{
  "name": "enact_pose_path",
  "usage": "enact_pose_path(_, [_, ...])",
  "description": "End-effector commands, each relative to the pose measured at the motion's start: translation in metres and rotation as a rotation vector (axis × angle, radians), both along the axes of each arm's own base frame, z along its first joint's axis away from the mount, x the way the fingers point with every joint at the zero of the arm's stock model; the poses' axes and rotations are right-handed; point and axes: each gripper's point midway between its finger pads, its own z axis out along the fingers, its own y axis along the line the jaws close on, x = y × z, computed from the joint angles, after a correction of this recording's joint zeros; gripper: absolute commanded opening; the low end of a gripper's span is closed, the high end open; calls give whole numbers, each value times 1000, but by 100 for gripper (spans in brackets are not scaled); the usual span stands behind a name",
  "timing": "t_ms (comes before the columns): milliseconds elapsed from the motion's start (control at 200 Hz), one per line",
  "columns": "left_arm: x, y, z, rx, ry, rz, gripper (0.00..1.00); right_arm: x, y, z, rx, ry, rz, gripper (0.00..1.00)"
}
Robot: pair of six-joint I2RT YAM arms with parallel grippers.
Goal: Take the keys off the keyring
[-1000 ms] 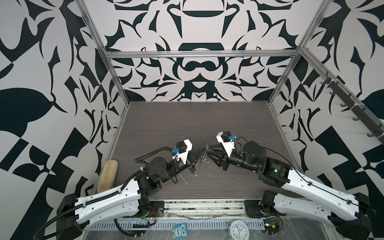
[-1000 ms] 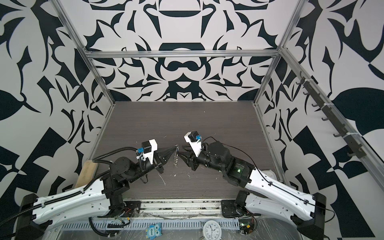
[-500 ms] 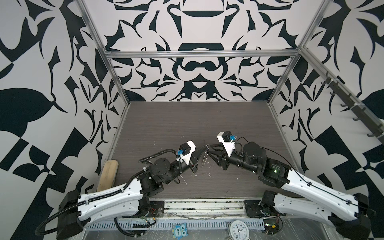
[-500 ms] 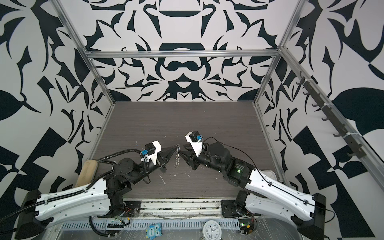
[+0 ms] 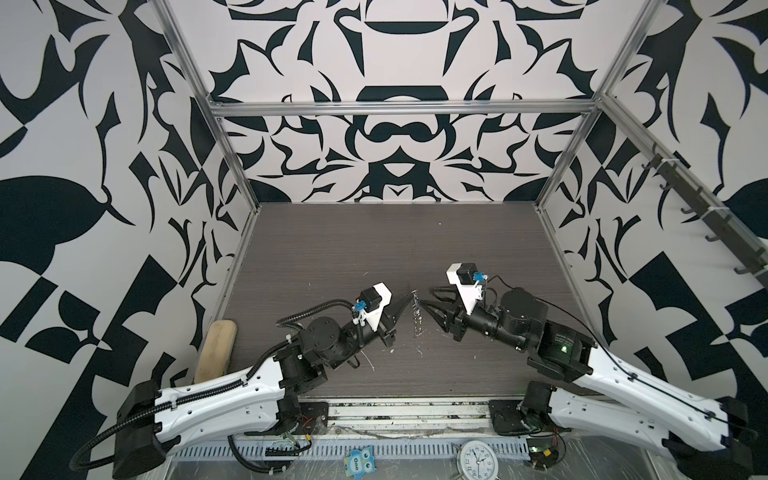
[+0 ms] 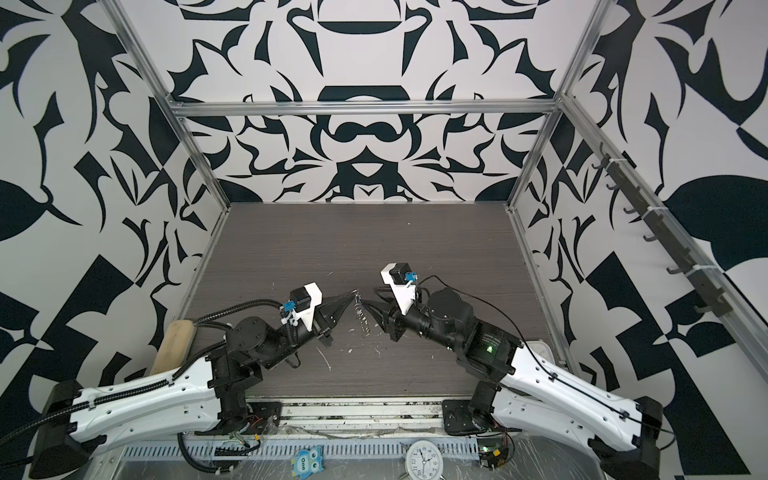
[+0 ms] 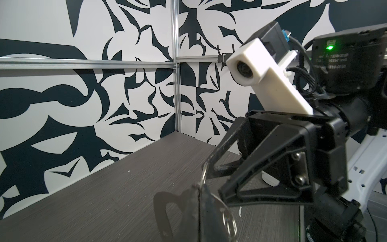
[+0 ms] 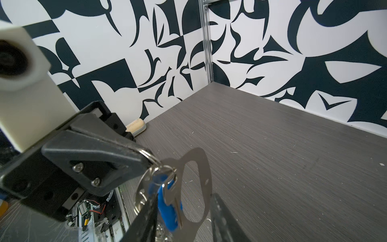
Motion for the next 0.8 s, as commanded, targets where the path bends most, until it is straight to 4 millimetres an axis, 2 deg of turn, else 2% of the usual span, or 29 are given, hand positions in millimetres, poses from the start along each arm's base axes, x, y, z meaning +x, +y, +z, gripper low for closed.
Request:
enact_pose_path(0, [-9, 8, 13, -56, -32, -26, 0, 1, -5, 14, 54, -31, -25, 45])
enact_pose_path(120, [-15, 10, 14, -64, -40, -56, 0, 4, -8, 18, 98, -24, -47, 47])
enact_pose_path(265, [-24, 14, 14, -67, -53, -92, 0, -8, -4, 20, 72, -57, 27, 46])
enact_pose_path(535, [-32, 19, 18, -79, -70, -126, 0, -22, 20, 18, 31, -38, 174, 48])
enact_pose_path(800, [-32, 18, 15, -79, -55, -130, 0, -28, 34, 24, 11, -87, 202, 49])
